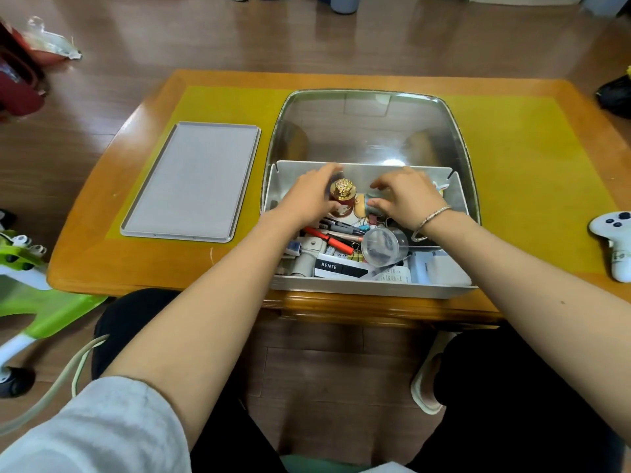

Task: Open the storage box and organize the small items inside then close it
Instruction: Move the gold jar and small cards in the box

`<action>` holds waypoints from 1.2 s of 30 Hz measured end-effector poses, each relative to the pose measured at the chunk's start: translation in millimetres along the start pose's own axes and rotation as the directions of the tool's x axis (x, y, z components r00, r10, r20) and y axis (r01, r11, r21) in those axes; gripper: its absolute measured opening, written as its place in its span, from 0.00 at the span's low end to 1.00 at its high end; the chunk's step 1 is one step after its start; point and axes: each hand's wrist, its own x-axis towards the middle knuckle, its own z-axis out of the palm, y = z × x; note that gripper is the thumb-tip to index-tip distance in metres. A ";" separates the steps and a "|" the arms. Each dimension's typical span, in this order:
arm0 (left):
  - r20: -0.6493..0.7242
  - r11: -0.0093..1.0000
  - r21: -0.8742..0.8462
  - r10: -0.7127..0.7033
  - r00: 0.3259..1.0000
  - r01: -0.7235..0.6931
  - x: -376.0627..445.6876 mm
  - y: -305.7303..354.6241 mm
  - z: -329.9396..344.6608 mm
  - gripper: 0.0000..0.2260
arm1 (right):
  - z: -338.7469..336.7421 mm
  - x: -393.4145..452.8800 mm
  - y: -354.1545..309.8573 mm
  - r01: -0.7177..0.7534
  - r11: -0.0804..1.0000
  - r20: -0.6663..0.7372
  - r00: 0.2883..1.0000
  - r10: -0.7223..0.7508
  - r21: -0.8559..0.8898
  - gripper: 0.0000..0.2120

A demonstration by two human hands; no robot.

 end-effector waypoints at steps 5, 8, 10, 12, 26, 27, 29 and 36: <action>-0.259 0.998 0.035 -0.046 0.965 0.057 -32.9 -14.3 -26.9 0.19 | -5.7 -16.7 -9.2 -0.064 0.967 0.101 0.994 0.040 0.248 0.21; -0.285 0.990 -0.036 -0.144 0.948 0.139 -56.9 -25.2 -27.0 0.23 | -2.9 -24.7 -13.8 -0.068 0.962 0.163 0.986 0.025 0.266 0.17; -0.294 0.982 -0.108 -0.182 0.938 0.157 -70.4 -31.2 -22.4 0.24 | -0.5 -27.6 -19.8 -0.052 0.960 0.175 0.985 0.003 0.275 0.15; -0.300 0.968 -0.197 -0.208 0.931 0.153 -80.3 -35.6 -18.0 0.24 | 2.2 -27.8 -29.6 -0.023 0.962 0.167 0.986 -0.024 0.271 0.15; -0.355 0.910 -0.380 -0.309 0.882 0.166 -97.2 -42.0 7.8 0.20 | 38.5 23.2 -102.0 -0.008 0.994 0.225 0.974 -0.016 0.105 0.15; -0.349 0.907 -0.383 -0.316 0.882 0.174 -97.1 -42.5 8.1 0.21 | 38.9 24.7 -102.4 -0.017 0.993 0.225 0.974 -0.009 0.115 0.15; -0.346 0.905 -0.384 -0.327 0.879 0.186 -97.2 -42.4 8.8 0.21 | 37.9 26.1 -102.1 -0.041 0.988 0.233 0.972 0.005 0.151 0.17; -0.355 0.910 -0.378 -0.311 0.881 0.169 -100.7 -40.1 10.1 0.21 | 29.9 18.7 -92.7 -0.094 0.957 0.171 0.984 0.048 0.274 0.10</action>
